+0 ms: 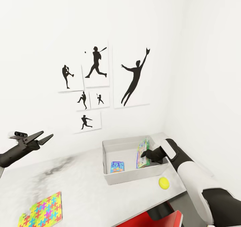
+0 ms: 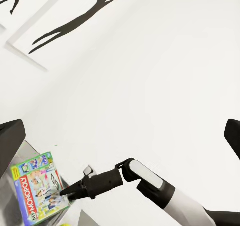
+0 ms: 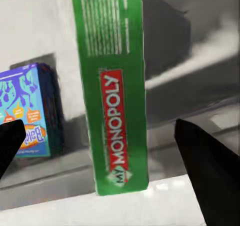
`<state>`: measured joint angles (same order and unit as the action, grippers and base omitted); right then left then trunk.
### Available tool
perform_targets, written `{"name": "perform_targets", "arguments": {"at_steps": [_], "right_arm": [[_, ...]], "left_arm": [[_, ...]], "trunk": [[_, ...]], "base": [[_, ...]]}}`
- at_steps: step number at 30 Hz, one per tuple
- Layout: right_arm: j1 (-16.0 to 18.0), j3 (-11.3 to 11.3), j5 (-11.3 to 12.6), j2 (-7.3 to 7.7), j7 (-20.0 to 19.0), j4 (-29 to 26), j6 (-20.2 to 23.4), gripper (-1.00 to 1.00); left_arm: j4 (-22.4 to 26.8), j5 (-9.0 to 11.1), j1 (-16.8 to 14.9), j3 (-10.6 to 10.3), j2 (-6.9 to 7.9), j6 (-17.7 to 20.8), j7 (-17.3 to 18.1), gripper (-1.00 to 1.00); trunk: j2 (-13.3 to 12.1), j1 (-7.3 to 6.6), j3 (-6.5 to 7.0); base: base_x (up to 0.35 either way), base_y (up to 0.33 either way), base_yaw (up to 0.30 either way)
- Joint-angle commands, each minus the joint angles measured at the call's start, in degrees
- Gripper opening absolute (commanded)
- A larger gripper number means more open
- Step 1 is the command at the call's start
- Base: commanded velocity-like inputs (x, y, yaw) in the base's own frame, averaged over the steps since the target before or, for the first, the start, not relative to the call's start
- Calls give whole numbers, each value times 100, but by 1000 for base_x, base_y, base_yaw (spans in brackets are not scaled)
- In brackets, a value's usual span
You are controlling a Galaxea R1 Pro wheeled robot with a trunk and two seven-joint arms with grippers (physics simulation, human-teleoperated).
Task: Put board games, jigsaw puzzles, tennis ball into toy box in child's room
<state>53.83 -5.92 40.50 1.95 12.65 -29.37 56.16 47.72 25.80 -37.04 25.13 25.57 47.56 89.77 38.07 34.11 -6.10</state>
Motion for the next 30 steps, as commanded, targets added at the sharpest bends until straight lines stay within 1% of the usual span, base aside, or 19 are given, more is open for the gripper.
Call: {"name": "perform_targets", "arguments": {"at_steps": [1, 8, 12, 16, 20, 24, 30], "right_arm": [[8, -42, 52, 4, 45, -7, 10, 100], [29, -41, 30, 0, 45, -7, -8, 100], [36, -41, 29, -4, 44, -7, -165, 100], [39, -41, 29, 14, 39, -19, -205, 100], [40, -35, 30, 68, 33, -130, -215, 100], [40, -29, 30, 82, 29, -361, -199, 100], [40, -5, 34, 86, 27, -420, -196, 100]], "left_arm": [[0, -5, -5, 1, 1, 61, 23, 100], [0, -6, -5, 1, 1, 61, 23, 100], [0, -7, -5, 1, 1, 61, 23, 100], [0, -9, -5, 1, 1, 61, 23, 100], [0, -13, -5, 1, 1, 61, 23, 100], [0, -14, -5, 1, 1, 61, 23, 100], [0, -14, -5, 1, 1, 61, 23, 100]], "trunk": [[9, 2, -10], [9, 2, -10], [9, 2, -10], [9, 2, -10], [9, 2, -10], [9, 2, -10], [9, 2, -10]], "base": [[0, 0, 0], [0, 0, 0], [0, 0, 0], [0, 0, 0], [0, 0, 0], [0, 0, 0], [0, 0, 0]]}}
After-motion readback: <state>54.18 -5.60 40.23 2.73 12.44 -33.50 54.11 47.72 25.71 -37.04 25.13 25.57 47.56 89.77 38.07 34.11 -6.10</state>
